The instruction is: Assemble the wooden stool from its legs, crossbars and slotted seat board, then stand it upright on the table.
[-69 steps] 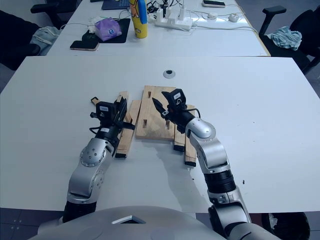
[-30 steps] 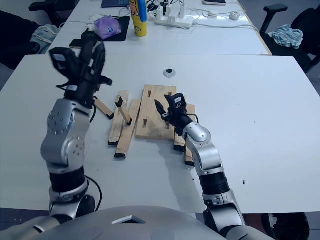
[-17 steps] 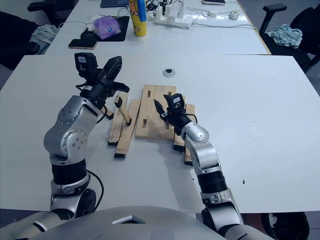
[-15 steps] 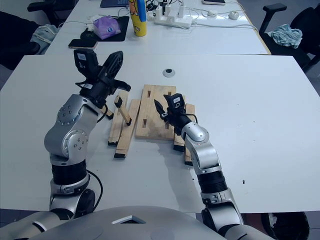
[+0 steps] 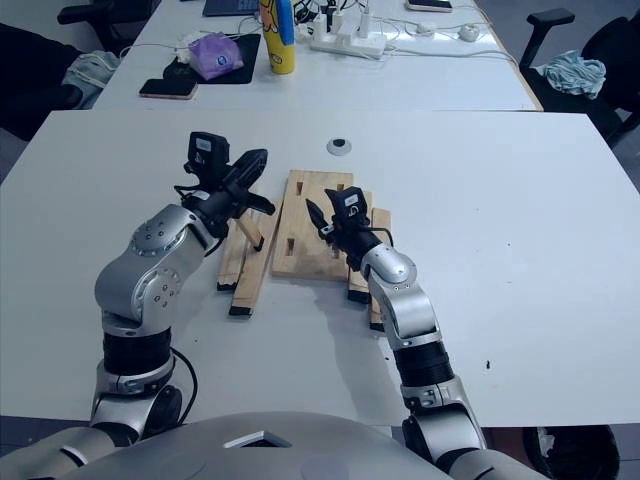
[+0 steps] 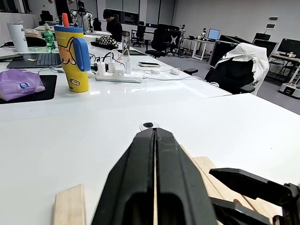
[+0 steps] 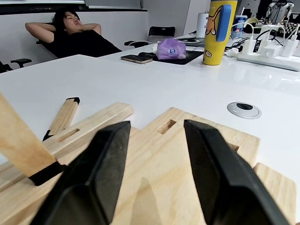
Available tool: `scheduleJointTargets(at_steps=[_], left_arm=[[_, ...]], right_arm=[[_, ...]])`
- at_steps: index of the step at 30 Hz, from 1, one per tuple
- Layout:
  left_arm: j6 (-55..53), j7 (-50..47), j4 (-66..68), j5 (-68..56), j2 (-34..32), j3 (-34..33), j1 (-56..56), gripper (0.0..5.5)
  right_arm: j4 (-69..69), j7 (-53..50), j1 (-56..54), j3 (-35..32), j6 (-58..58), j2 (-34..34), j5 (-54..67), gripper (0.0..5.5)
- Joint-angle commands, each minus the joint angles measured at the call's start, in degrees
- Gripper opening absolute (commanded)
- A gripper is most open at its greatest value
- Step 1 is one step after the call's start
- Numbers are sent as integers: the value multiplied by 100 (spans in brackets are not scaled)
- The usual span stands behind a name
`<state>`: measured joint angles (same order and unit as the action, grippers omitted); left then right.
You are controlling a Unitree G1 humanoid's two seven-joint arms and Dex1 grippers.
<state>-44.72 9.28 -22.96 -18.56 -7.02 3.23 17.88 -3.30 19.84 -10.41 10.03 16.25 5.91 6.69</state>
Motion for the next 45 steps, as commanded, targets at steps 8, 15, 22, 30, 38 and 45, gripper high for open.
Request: scheduleJointTargets(at_steps=[8,15,22,30,38,45], left_arm=[[1305,43,-266,182,128,-170,232,2],[2235,-65,-856,488,-104,-445,863,2],[868,-15,192,405,-114,-24,-136,2],[447,148,652,611,-348,318,-293,2],[864,92,520,662,-285,98,-47,2],[1759,-267,-350,771,-146,-388,608,2]], right_arm=[[30,-3,-75,27,-104,3,-114,212],[5,-25,-25,31,-102,-11,-113,212],[-50,20,-79,59,-47,-7,-85,212],[24,24,-205,13,-70,-4,-83,212],[87,-20,-197,1,-131,-32,-103,212],[115,-72,-147,-14,-182,-58,-113,212]])
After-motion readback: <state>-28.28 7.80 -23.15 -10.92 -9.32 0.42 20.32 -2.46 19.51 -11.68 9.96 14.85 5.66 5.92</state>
